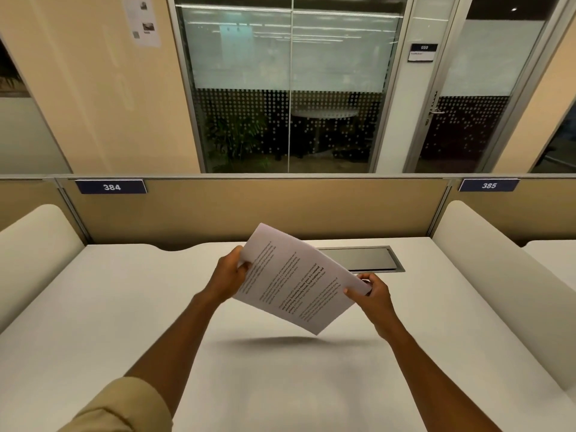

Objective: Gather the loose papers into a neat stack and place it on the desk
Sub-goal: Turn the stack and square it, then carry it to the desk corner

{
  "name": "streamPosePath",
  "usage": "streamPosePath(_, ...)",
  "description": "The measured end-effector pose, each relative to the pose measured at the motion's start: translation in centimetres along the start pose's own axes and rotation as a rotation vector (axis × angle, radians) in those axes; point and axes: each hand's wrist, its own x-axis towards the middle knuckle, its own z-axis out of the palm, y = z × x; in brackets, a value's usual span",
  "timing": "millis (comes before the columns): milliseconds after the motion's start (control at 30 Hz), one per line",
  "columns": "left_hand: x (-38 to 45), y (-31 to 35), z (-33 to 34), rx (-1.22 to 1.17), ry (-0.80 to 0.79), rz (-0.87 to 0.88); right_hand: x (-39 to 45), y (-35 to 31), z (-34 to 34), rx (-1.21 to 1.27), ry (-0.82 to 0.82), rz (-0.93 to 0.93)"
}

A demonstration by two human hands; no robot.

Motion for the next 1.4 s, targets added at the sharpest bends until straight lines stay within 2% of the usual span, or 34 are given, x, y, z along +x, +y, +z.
streamPosePath(133,2.0,2.9,-2.2,0.106,-0.069,0.095,1.1,-1.7,-0.4,-0.125,-0.102,-0.102)
streamPosePath(267,3.2,5.5,-3.3,0.189,-0.208,0.177,1.3,-3.1,0.4,-0.258,-0.206,-0.207)
streamPosePath(433,3.4,7.0,-2.9,0.174,-0.319,0.158,0.8,-3.4,1.7,-0.246,-0.218,-0.195)
streamPosePath(567,3.3,7.1,-2.2,0.158,-0.234,0.152,0.3,-2.7,1.7,-0.225,-0.175,-0.151)
streamPosePath(733,2.4,5.7,-0.6,0.072,0.007,-0.02,-0.7,-2.0,1.1,-0.148,-0.161,-0.074)
streamPosePath(867,0.2,3.8,1.8,-0.165,0.265,-0.205,-1.5,-1.5,0.6,-0.061,-0.131,0.004)
streamPosePath(900,-0.6,3.3,2.5,-0.249,0.284,-0.259,-1.7,-1.3,0.5,-0.039,-0.121,0.013)
streamPosePath(1033,-3.8,1.7,6.0,-0.657,0.088,-0.428,-2.5,-1.0,0.6,0.061,-0.079,0.046)
streamPosePath(1100,-5.3,1.2,7.6,-0.66,0.045,-0.403,-2.9,-0.7,0.9,0.091,-0.056,0.069)
streamPosePath(1400,-8.8,-0.1,10.6,-0.592,0.16,-0.449,-5.4,1.1,2.0,0.129,-0.044,0.171)
